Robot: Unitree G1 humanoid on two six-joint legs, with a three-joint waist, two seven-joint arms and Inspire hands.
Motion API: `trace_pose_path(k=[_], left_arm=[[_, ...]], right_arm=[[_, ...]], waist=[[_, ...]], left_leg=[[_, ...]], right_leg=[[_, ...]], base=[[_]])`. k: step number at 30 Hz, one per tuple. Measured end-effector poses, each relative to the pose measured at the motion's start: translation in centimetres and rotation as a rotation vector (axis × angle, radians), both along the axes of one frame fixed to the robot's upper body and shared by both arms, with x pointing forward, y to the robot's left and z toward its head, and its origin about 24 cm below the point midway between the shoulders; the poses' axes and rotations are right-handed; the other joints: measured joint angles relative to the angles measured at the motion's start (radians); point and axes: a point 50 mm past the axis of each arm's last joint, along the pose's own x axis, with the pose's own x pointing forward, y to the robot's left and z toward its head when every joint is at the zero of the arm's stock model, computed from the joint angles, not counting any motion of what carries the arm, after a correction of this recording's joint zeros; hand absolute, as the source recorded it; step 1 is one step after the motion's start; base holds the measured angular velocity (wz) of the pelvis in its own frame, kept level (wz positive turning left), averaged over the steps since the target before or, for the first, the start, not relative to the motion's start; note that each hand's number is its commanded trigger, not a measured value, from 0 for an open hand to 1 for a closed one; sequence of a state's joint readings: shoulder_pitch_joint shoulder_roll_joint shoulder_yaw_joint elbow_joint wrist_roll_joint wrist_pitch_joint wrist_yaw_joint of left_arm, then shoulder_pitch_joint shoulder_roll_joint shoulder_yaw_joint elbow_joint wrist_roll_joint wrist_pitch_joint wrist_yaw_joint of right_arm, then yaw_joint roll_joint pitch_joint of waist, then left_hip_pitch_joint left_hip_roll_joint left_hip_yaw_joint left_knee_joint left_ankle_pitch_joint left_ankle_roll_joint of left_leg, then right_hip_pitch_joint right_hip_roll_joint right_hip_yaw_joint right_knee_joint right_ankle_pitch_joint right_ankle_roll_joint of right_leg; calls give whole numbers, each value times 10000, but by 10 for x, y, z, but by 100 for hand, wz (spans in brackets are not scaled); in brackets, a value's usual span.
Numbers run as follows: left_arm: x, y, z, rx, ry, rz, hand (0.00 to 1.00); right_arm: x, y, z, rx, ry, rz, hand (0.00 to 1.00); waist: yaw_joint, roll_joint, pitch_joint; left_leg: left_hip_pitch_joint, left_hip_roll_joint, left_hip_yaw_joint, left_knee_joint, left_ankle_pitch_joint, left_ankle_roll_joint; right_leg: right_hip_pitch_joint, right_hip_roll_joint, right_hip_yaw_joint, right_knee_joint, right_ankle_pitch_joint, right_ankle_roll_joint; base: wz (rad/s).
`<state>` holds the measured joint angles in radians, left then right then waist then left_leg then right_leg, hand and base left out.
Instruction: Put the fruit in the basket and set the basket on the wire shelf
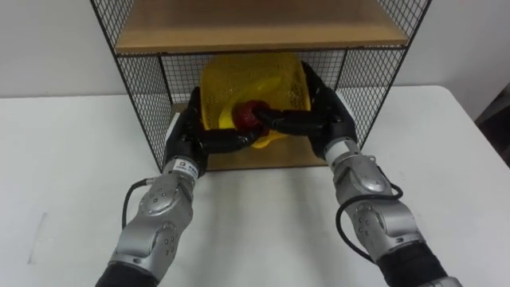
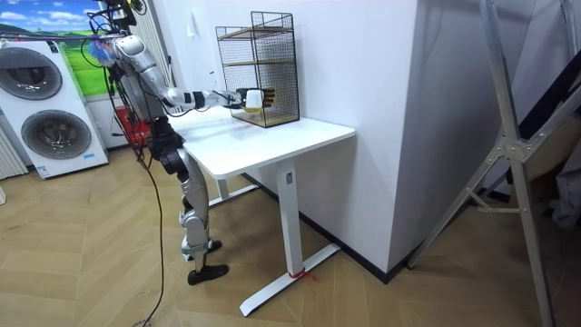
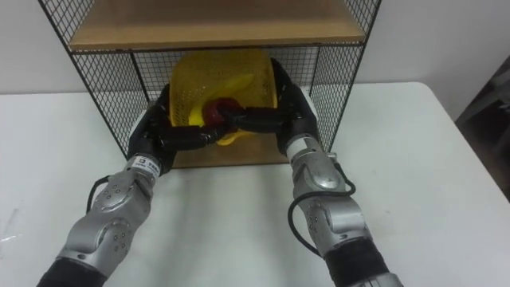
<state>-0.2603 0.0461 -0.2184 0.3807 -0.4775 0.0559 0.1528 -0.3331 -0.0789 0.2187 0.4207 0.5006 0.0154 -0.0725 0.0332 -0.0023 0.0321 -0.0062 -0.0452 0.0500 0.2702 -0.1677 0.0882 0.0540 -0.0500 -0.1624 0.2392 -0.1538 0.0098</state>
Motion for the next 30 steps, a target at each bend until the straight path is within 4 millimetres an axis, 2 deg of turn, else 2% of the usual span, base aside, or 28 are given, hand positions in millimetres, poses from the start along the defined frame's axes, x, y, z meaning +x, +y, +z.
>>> trace_pose_path(k=[3,10,16,20,26,30], left_arm=[[1,1,-5,122,298,56,0],[1,7,-11,159,644,242,0],[1,10,-16,100,913,250,0],[0,15,-20,-78,1174,507,0],[0,18,-21,63,1258,562,0],[-1,27,-26,242,1463,735,0]], right_arm=[[0,-2,-1,-94,110,-103,0],[-5,-5,-25,-374,1438,-130,0],[-6,-5,-27,-380,1592,-135,0],[-6,-6,-28,-422,1804,-181,0],[-7,-9,-29,-434,1867,-272,0],[-9,-17,-38,-629,2245,-415,0]], waist=[[2,1,-1],[4,27,-20],[-9,68,-149],[-22,9,-241],[-117,0,-254],[-210,18,-247]], left_leg=[[12,5,20,-4,4,-2],[185,-9,59,-118,13,-7],[262,-14,64,-142,72,-9],[358,-18,66,-180,75,-19],[362,-14,18,-173,76,-20],[457,-13,4,-170,76,-22]], right_leg=[[4,2,48,6,1,-2],[114,-1,116,-25,5,0],[176,-10,93,-30,4,0],[183,-18,77,-73,-29,3],[329,-14,-37,-185,3,-7],[446,-37,-58,-189,4,-8]], base=[[0],[-2],[0],[0],[3],[2]])
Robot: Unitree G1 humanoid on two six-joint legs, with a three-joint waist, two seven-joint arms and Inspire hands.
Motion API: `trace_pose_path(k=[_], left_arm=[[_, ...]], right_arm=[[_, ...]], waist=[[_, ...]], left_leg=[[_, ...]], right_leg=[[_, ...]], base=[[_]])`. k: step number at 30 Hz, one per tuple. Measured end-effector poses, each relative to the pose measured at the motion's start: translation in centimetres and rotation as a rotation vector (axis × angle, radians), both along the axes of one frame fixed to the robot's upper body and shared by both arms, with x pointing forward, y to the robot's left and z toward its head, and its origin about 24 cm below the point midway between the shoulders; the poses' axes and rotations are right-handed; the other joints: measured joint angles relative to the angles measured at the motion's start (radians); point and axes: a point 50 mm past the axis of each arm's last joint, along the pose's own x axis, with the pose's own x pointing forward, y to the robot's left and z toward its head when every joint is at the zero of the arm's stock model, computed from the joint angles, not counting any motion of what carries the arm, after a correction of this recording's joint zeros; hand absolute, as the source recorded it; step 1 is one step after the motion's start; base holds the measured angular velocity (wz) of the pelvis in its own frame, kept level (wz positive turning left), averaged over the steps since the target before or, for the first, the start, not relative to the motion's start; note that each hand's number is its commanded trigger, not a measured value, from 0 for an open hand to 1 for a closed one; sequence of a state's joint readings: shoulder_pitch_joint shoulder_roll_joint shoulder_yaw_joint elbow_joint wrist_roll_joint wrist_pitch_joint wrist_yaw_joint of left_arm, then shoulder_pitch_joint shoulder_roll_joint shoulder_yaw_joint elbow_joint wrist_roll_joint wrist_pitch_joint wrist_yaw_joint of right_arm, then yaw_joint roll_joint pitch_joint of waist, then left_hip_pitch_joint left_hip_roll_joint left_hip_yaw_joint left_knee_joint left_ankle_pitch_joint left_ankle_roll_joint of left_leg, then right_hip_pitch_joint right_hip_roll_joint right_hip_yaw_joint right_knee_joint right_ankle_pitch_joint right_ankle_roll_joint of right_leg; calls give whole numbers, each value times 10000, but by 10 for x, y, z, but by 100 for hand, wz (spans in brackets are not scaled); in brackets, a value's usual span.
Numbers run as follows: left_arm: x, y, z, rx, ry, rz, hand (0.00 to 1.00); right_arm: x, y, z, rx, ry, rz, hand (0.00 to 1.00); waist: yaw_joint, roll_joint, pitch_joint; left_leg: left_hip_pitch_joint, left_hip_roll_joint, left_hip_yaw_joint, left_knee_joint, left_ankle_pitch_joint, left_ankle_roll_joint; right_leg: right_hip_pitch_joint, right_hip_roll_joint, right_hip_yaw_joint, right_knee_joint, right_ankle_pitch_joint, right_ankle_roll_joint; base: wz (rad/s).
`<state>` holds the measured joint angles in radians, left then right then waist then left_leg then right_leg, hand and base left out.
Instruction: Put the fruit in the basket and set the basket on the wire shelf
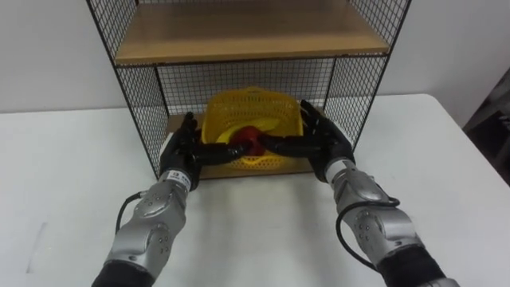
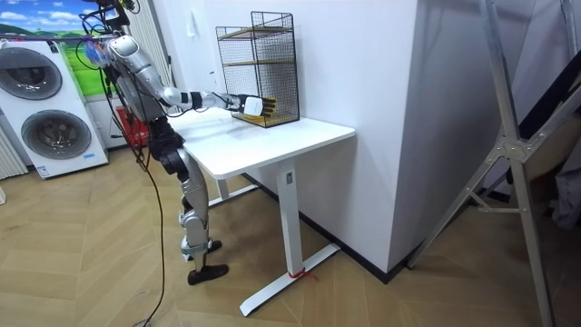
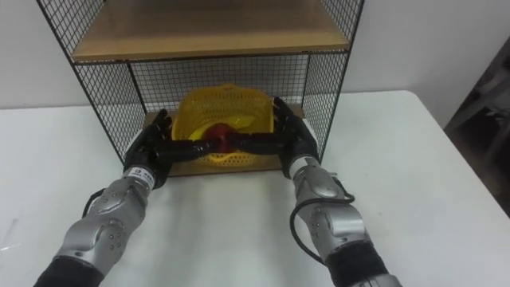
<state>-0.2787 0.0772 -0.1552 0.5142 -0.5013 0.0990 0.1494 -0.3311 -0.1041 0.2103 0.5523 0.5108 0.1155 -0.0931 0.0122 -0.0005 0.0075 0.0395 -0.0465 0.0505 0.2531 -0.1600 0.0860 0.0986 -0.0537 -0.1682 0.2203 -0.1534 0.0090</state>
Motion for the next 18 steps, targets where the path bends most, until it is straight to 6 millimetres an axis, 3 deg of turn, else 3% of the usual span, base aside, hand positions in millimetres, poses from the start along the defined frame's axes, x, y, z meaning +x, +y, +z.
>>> trace_pose_path(k=[5,18], left_arm=[[-1,12,-5,-124,294,452,0],[-1,17,-5,-190,312,560,0]], right_arm=[[0,-12,-4,-6,229,-391,0],[2,-16,1,144,1,-463,0]], waist=[[-97,72,-23],[-70,233,-71]], left_leg=[[92,0,21,-12,-4,-4],[61,-22,27,-287,134,-3]], right_leg=[[70,30,44,-9,-4,4],[-20,35,53,-165,48,12]], base=[[-1],[0]])
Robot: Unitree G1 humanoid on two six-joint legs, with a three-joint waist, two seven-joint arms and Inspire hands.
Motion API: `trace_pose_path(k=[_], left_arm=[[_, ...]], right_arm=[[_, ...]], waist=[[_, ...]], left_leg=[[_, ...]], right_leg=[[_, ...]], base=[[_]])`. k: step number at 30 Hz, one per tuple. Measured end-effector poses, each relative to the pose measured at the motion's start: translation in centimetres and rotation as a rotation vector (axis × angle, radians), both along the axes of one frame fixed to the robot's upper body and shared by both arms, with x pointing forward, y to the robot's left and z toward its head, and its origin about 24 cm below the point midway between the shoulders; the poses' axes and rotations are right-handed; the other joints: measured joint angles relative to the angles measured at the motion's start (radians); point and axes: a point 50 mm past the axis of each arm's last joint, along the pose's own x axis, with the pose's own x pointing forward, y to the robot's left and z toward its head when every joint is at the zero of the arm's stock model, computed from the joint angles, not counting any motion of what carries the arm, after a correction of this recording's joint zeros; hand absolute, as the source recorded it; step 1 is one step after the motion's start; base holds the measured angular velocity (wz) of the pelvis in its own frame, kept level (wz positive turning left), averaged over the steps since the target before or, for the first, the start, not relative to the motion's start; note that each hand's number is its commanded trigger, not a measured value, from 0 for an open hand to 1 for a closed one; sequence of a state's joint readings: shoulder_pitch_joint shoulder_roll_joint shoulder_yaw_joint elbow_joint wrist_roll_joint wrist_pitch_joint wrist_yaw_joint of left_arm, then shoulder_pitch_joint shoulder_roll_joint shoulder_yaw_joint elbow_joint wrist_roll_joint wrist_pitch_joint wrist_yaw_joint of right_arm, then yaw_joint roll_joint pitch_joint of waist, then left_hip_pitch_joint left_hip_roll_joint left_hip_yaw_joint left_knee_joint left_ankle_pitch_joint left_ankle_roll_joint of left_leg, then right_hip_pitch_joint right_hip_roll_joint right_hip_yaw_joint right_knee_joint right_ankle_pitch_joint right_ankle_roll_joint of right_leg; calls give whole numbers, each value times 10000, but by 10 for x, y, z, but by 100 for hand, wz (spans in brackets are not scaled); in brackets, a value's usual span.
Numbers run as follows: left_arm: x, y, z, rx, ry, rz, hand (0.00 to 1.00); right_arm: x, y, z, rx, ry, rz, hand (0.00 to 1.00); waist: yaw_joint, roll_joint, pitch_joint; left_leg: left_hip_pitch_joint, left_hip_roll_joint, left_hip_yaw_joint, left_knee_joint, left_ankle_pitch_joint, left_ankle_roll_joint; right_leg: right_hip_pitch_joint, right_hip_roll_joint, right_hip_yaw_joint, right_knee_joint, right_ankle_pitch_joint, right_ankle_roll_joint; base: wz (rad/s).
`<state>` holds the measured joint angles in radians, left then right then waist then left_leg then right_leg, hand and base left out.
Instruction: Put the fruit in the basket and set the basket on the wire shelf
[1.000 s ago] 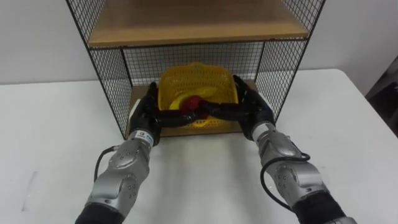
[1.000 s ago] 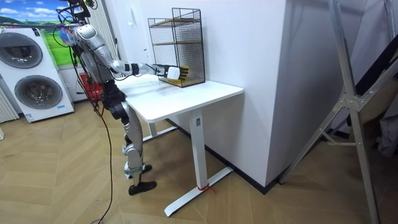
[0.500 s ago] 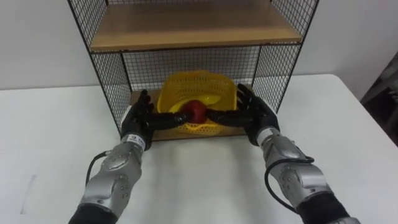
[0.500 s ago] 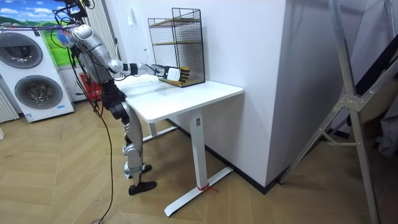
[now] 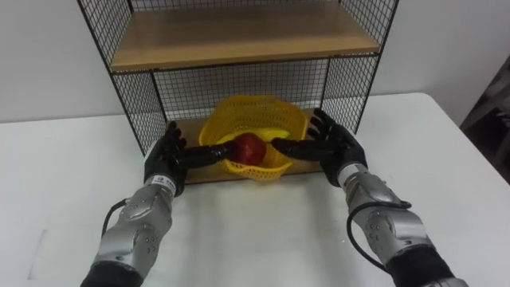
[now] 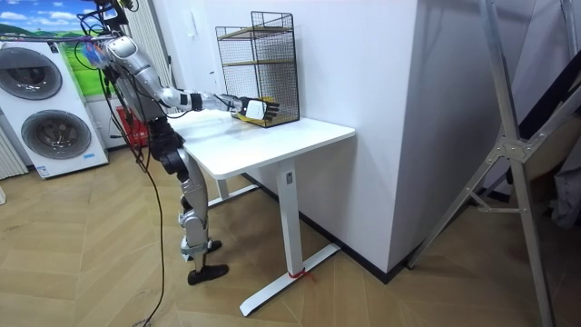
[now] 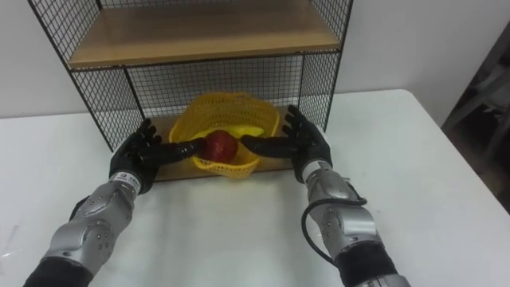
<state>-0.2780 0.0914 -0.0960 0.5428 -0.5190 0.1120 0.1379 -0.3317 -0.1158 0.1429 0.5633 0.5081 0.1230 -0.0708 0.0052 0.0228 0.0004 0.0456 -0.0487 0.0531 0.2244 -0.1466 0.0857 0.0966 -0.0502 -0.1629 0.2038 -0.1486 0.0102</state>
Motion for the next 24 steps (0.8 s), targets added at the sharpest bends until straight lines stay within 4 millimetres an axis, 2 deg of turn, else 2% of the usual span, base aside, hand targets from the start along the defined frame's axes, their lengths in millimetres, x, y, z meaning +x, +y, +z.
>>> trace_pose_path(k=[9,17,24], left_arm=[[1,1,1,-18,-57,41,0],[5,4,14,-26,-649,-21,0],[6,4,17,-14,-824,-69,0]], right_arm=[[1,-1,4,119,-231,319,0],[6,-2,21,72,-1058,710,0],[6,-5,22,-380,-1158,1077,0]], waist=[[-3,8,-5],[-3,6,-6],[-4,2,-4]], left_leg=[[-24,4,0,-22,11,-9],[8,14,17,-15,17,-15],[13,14,17,-19,17,-17]], right_leg=[[-98,-1,-15,-5,6,-9],[-86,-3,-15,15,19,-23],[-86,-13,-15,14,19,-23]], base=[[0],[0],[0]])
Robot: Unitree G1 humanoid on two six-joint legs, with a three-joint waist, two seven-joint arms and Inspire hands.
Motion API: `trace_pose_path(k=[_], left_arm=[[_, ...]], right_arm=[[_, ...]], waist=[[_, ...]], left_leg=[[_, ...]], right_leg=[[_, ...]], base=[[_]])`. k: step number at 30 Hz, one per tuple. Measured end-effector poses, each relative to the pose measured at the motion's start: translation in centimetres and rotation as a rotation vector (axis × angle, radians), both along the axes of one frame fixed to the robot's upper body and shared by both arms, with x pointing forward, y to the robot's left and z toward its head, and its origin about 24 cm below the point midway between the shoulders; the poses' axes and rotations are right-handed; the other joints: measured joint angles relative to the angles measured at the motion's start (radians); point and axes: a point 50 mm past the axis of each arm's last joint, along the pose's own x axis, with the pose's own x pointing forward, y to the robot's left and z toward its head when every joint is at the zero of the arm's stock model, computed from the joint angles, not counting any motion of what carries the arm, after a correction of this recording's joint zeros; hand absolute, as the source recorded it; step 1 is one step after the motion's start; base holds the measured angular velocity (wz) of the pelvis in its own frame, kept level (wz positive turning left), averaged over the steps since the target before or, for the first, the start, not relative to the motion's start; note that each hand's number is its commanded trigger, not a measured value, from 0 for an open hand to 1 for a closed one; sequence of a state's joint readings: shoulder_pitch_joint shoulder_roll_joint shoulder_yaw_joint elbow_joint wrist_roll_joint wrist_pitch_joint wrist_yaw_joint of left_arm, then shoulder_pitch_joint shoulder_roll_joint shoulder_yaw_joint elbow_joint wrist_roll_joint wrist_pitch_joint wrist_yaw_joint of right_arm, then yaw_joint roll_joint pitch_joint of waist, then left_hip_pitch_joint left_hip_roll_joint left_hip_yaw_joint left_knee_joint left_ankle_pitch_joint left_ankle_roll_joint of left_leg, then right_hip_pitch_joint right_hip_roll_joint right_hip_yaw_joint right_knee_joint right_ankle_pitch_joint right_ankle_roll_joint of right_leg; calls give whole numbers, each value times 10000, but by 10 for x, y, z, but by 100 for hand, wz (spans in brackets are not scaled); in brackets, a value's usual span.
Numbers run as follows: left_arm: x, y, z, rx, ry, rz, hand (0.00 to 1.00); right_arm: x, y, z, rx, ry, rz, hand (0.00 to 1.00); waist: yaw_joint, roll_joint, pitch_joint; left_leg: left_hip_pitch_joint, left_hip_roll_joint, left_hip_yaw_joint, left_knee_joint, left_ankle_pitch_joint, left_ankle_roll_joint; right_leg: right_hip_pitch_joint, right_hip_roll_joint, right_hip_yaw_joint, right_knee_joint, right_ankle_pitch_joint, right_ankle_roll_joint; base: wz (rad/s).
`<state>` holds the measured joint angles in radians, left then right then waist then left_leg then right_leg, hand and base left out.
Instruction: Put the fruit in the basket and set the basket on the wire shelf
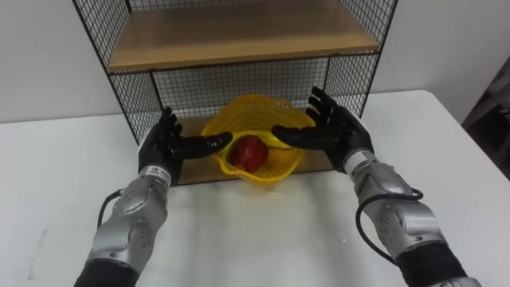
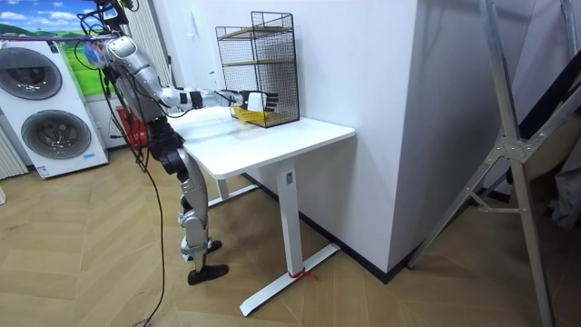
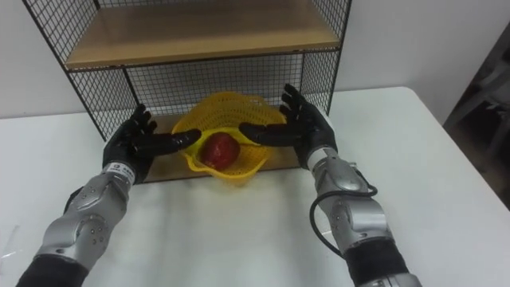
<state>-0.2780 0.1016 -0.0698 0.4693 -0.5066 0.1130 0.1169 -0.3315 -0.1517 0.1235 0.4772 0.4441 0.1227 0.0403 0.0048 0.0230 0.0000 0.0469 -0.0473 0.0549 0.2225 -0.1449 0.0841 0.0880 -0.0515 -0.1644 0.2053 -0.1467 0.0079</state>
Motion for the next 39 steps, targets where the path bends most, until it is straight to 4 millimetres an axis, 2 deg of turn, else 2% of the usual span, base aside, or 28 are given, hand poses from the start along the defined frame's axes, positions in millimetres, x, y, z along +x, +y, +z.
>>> trace_pose_path(k=[9,19,24,29,32,36,39], left_arm=[[3,3,16,101,-711,-69,0],[4,3,34,438,-1514,-266,0],[-1,2,41,893,-2033,-720,0],[-16,-2,58,981,-3060,-1091,0],[-25,-2,62,1294,-3349,-1237,0],[-30,-2,60,1319,-3345,-1232,0],[-38,0,59,1317,-3452,-1072,0]], right_arm=[[0,-2,1,-92,-92,143,0],[-14,-4,-6,-22,27,60,0],[-16,-2,5,-7,-549,-13,0],[-25,-3,27,226,-1819,-65,0],[-32,-4,26,83,-1944,-94,0],[-44,-6,24,-55,-1943,-149,0],[-51,-7,30,-354,-2327,-205,0]], waist=[[-12,-6,2],[6,-125,-11],[19,-159,0],[14,-203,-2],[11,-260,-33],[33,-262,-27],[13,-246,-19]], left_leg=[[-11,1,0,-4,0,-2],[-8,2,-1,-5,2,-5],[-16,3,0,-3,2,-5],[-4,4,-2,-10,2,-6],[-3,8,3,-9,1,-7],[-27,7,-2,-22,0,-8],[-29,1,5,-94,8,-15]], right_leg=[[-13,11,13,-6,-1,0],[5,20,74,-2,-2,0],[-7,23,147,-18,-8,9],[2,1,-17,-17,-11,3],[15,14,-11,-38,-10,3],[-18,21,13,-45,-12,5],[-57,52,191,-55,-9,11]], base=[[0],[0],[0],[0],[0],[0],[-2]])
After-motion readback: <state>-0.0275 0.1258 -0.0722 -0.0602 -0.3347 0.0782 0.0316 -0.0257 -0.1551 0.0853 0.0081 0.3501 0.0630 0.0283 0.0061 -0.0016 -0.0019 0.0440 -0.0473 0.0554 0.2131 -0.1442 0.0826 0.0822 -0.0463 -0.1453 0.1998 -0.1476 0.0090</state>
